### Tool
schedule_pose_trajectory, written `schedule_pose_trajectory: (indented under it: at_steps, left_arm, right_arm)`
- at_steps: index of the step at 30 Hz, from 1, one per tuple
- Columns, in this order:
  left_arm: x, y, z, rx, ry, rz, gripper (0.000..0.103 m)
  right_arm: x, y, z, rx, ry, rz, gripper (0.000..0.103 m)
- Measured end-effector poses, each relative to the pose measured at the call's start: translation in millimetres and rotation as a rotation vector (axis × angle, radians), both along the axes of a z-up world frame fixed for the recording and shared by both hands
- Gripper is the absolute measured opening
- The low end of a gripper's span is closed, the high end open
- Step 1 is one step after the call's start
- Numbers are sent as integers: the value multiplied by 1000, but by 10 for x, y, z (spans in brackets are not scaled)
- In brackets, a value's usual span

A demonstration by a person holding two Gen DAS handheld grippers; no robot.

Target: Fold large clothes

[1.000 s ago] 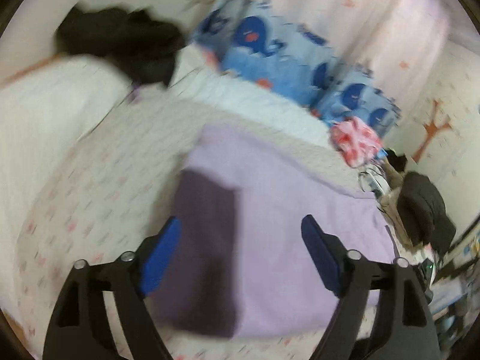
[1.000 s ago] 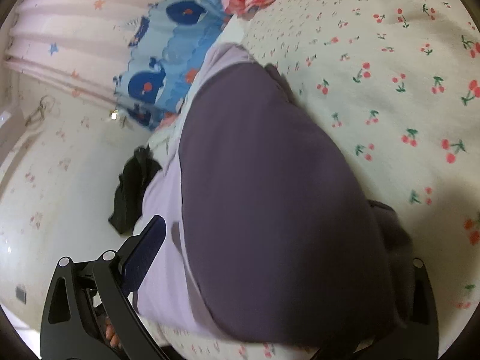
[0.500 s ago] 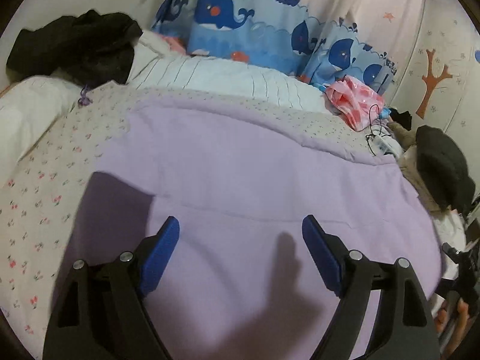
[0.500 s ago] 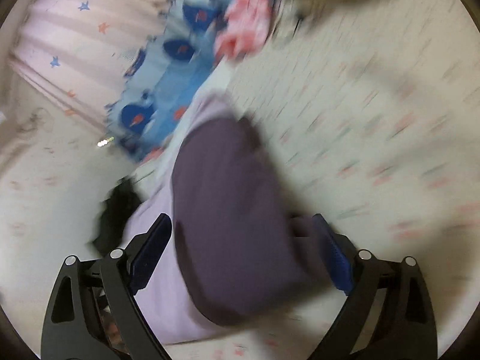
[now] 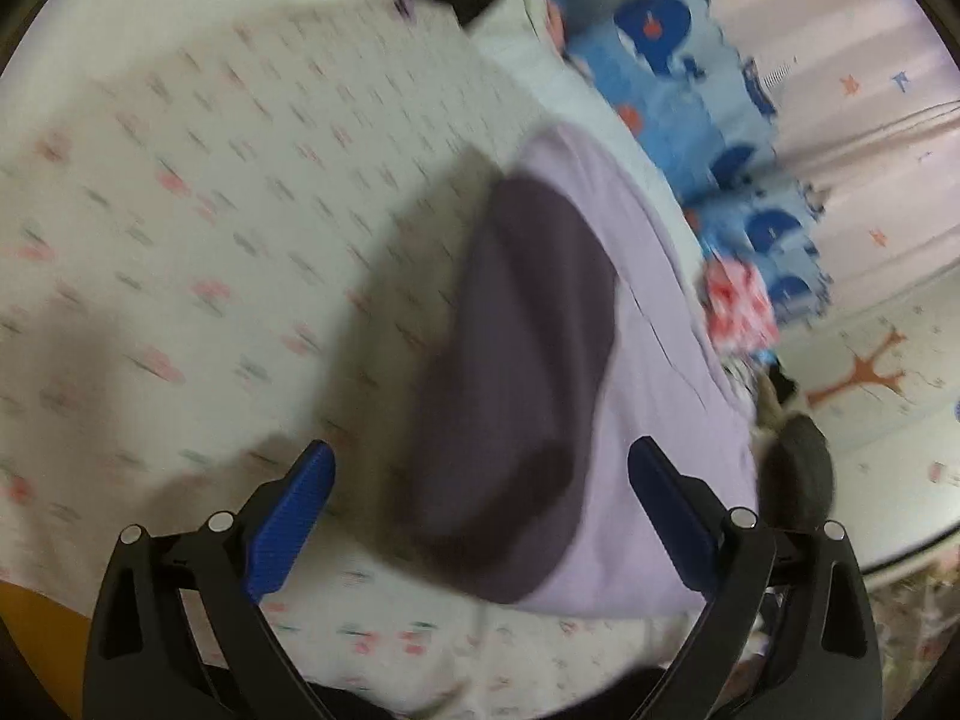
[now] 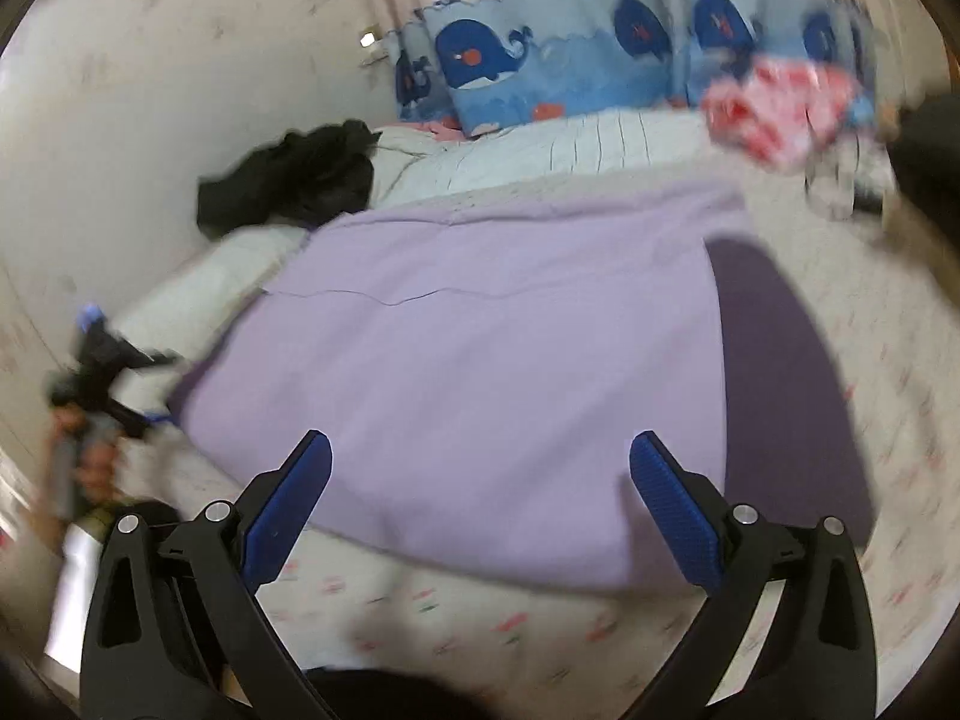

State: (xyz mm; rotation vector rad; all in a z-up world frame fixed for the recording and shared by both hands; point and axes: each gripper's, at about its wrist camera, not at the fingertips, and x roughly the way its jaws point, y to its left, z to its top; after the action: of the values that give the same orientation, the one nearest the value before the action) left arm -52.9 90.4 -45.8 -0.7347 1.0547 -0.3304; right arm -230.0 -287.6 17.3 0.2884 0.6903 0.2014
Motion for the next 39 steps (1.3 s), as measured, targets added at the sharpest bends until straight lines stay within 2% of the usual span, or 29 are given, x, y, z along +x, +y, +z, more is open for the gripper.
schedule_pose_trajectory:
  at_steps: [2,3,5,6,8,10,11,12,13,16,18,20,22,23,25,26,27,28,31,32,33,35,37,38,39]
  left_arm:
    - [76,-194,-63,8,41,-43,94]
    - [159,-271,-104,-12,63,-67,95]
    - [273,-410,-213,-27,109,-84,96]
    - [329,-458,-267,3,121,-68,96]
    - [401,-497,-305,-1,118,-33,96]
    - [375,-514,-230,-54,87,-14,96]
    - [347,-546,-175,-43,59,-20,96]
    - [337,-586,-160,2,46,-33,96]
    - [338,-595,-211,35,63,-32,96]
    - [342,-497,-293,-27,93,23,96]
    - [350,-536,-283,-31,104,27,96]
    - [317,-586,-263,-79,77,13,96]
    - [223,-552,-192,-155,3,42,95]
    - [217,-516,-195,-183,-17,48,94]
    - [226,-495,-220,-187,-27,52,85]
    - [245,-504,-258,-179,-13,46,83]
    - [258,-498,-290,-191,2,46,79]
    - [259,-476,-296,-209,6,49,78]
    - [283,-499,-319,-178,23,53,78]
    - [278,-486,-352,-169,34,58,79]
    - [287,-487,-373,-165,42,67,84]
    - [309,-502,-409,-153,47,61,90]
    - [323,-511,-424,-145,32,57,90]
    - [328,-516,-411,-155,18,45,90]
    - [326,-533,-365,-175,-19,21,84]
  right_arm:
    - [-45,-209,-87,120,47,-60,96]
    - [-125,-377,-128,177,68,-102,96]
    - [-329,-689,-179,208,91,-214,96]
    - [-421,-804,-188,205,97,-260,96]
    - [-545,-952,-137,170,92,-335,96]
    - [-484,-970,-39,113,69,-329,96]
    - [-447,-910,23,77,53,-312,96]
    - [-379,-814,90,38,36,-280,96]
    - [-295,-725,126,8,27,-254,96]
    - [29,-397,245,-66,-7,-147,96]
    - [325,-113,310,-117,-26,-73,96]
    - [627,103,317,-172,-29,-43,96]
    - [996,288,284,-210,-17,-18,96]
    - [1181,362,219,-238,4,-20,96]
    - [1514,473,-42,-283,87,-3,96]
    - [1739,558,-330,-340,210,20,97]
    - [1797,607,-428,-376,227,31,97]
    - [1801,647,-413,-392,213,33,97]
    - [1843,611,-133,-306,139,17,97]
    - [1931,634,-6,-333,104,-4,97]
    - [2017,646,69,-355,97,-10,97]
    - [2265,687,79,-400,112,-16,97]
    - [2660,768,-218,-499,195,-26,97]
    - [2856,774,-451,-515,258,-7,97]
    - [2975,785,-650,-497,292,14,97]
